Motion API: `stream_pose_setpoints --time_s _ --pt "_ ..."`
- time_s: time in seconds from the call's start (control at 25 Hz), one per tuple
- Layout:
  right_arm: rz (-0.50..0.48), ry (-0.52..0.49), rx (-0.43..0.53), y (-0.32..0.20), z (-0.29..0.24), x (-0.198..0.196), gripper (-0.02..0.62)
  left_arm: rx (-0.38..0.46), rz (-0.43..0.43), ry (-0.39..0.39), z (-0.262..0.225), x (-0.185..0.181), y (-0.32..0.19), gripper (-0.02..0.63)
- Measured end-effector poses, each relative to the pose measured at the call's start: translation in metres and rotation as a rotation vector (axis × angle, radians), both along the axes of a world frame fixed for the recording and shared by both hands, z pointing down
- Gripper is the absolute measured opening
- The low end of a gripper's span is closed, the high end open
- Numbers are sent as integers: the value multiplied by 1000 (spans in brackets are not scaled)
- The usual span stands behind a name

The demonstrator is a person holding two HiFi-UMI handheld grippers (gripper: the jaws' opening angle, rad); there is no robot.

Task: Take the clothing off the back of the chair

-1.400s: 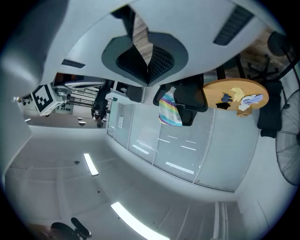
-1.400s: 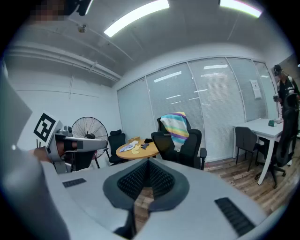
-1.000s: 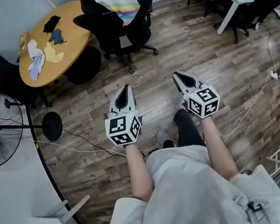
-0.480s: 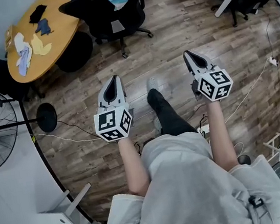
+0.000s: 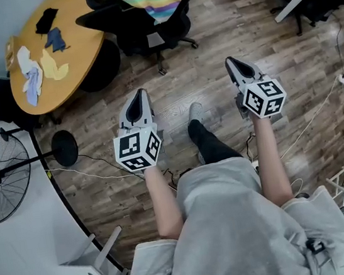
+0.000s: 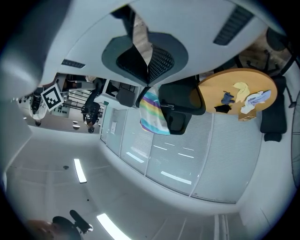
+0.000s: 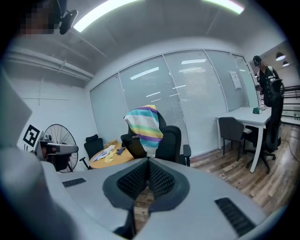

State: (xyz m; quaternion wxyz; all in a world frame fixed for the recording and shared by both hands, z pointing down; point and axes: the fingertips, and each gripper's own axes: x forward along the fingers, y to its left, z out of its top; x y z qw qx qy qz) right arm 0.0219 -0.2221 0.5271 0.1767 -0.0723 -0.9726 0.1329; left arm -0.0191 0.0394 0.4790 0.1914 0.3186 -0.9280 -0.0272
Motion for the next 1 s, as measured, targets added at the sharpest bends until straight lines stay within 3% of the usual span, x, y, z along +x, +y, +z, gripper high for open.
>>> stream_pose_setpoints --time_s 0.56,1.0 --pt "-98 19 -20 12 0 -141 25 -21 76 -32 -26 -148 -52 29" --pt "-77 22 -30 -2 4 -180 25 -44 105 -32 -27 -185 -73 28"
